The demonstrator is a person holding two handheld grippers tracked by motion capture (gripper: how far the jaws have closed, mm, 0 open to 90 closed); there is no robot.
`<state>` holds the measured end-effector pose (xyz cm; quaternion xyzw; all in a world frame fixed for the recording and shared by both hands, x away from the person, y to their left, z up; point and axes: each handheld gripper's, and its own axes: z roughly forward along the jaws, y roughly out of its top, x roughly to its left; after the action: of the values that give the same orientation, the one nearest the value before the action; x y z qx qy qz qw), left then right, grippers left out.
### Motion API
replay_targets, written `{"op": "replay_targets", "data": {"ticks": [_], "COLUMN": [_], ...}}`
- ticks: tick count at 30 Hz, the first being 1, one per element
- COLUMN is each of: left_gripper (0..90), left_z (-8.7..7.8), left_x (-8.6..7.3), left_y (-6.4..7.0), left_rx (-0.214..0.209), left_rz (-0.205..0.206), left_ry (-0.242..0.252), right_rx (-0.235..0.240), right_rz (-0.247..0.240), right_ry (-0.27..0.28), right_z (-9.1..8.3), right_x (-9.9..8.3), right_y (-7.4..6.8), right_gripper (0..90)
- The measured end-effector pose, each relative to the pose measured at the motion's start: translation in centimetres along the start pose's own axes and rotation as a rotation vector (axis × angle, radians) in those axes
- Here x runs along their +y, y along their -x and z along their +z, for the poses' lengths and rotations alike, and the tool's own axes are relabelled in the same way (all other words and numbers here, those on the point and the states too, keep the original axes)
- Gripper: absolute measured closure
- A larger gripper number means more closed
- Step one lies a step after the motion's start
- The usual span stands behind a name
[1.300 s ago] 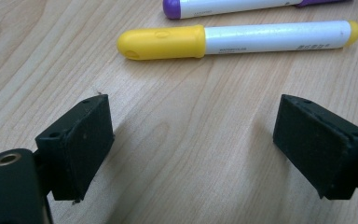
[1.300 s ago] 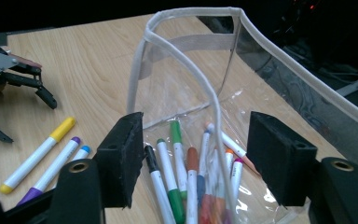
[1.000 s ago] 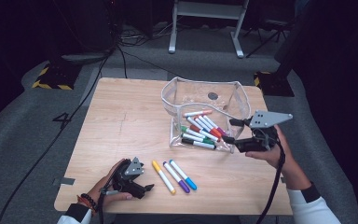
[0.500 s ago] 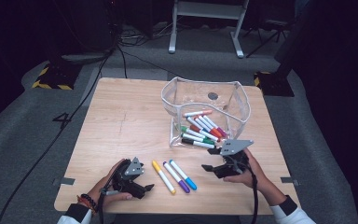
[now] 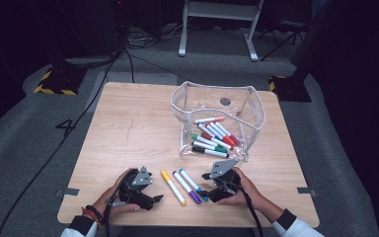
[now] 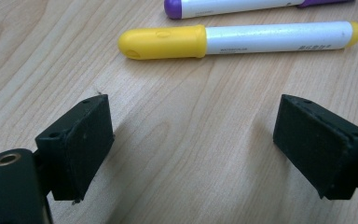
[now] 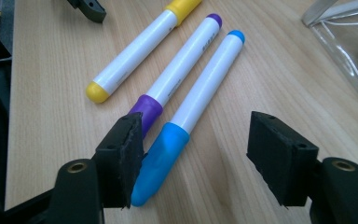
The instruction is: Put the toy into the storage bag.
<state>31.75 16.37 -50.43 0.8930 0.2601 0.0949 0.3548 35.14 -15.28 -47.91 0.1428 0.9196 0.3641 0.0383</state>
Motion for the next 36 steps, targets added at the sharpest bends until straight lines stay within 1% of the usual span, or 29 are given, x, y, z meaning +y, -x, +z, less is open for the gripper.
{"op": "replay_targets", "data": {"ticks": [2, 4, 6, 7, 9, 10, 11, 12, 13, 14, 15, 17, 20, 22, 24, 27, 28, 30, 31, 34, 36], "left_gripper": [12.3, 12.3, 12.3, 12.3, 12.3, 12.3, 12.3, 12.3, 12.3, 12.3, 12.3, 12.3, 12.3, 12.3, 12.3, 12.3, 12.2, 12.1, 12.1, 12.1, 12.1], "left_z": [0.0, 0.0, 0.0, 0.0, 0.0, 0.0, 0.0, 0.0, 0.0, 0.0, 0.0, 0.0, 0.0, 0.0, 0.0, 0.0, 0.0, 0.0, 0.0, 0.0, 0.0], "left_x": [0.0, 0.0, 0.0, 0.0, 0.0, 0.0, 0.0, 0.0, 0.0, 0.0, 0.0, 0.0, 0.0, 0.0, 0.0, 0.0, 0.0, 0.0, 0.0, 0.0, 0.0], "left_y": [0.0, 0.0, 0.0, 0.0, 0.0, 0.0, 0.0, 0.0, 0.0, 0.0, 0.0, 0.0, 0.0, 0.0, 0.0, 0.0, 0.0, 0.0, 0.0, 0.0, 0.0], "left_rx": [0.000, 0.000, 0.000, 0.000, 0.000, 0.000, 0.000, 0.000, 0.000, 0.000, 0.000, 0.000, 0.000, 0.001, 0.001, -0.001, -0.002, -0.003, -0.002, -0.002, -0.001], "left_rz": [0.000, 0.000, 0.000, 0.000, 0.000, 0.000, 0.000, 0.000, 0.000, 0.000, 0.000, 0.000, -0.002, -0.002, -0.002, -0.001, 0.001, 0.002, 0.002, 0.002, 0.002], "left_ry": [0.000, 0.000, 0.000, 0.000, 0.000, 0.000, 0.000, 0.000, 0.000, 0.000, 0.000, 0.000, 0.000, 0.000, 0.000, 0.001, 0.002, 0.003, 0.001, 0.002, 0.001], "right_rx": [-0.020, -0.042, -0.071, -0.077, -0.098, -0.093, -0.103, -0.105, -0.092, -0.089, -0.090, -0.090, -0.093, -0.104, -0.099, -0.110, -0.105, -0.117, -0.127, -0.134, -0.139], "right_rz": [0.001, 0.010, 0.005, 0.006, 0.027, 0.025, 0.023, 0.032, 0.041, 0.037, 0.027, 0.025, 0.008, -0.010, -0.017, -0.045, -0.048, -0.049, -0.057, -0.071, -0.074], "right_ry": [-0.017, -0.022, -0.031, -0.030, -0.035, -0.027, -0.022, -0.018, -0.013, -0.009, -0.006, -0.010, -0.022, -0.033, -0.032, -0.028, -0.018, -0.008, -0.003, 0.009, 0.032], "right_z": [0.4, 0.8, 0.9, 0.9, 1.0, 0.9, 0.8, 0.8, 0.7, 0.7, 0.5, 0.4, 0.2, 0.0, -0.3, -0.9, -1.2, -1.7, -2.0, -2.8, -3.7], "right_x": [0.0, 0.0, -0.1, -0.2, -0.4, -0.5, -0.6, -0.7, -0.8, -0.9, -1.0, -1.1, -1.1, -1.2, -1.2, -1.0, -0.9, -0.8, -0.8, -0.6, -0.2], "right_y": [0.1, 0.3, 0.7, 1.0, 1.6, 1.9, 2.2, 2.4, 2.6, 2.7, 2.8, 3.0, 3.1, 3.0, 3.1, 3.0, 3.1, 3.2, 3.2, 3.2, 3.1], "right_gripper": [38.0, 41.3, 46.0, 49.3, 54.0, 56.6, 59.6, 63.0, 65.9, 68.6, 73.5, 73.9, 74.3, 74.4, 74.5, 74.6, 74.6, 74.6, 74.7, 74.7, 74.7]}}
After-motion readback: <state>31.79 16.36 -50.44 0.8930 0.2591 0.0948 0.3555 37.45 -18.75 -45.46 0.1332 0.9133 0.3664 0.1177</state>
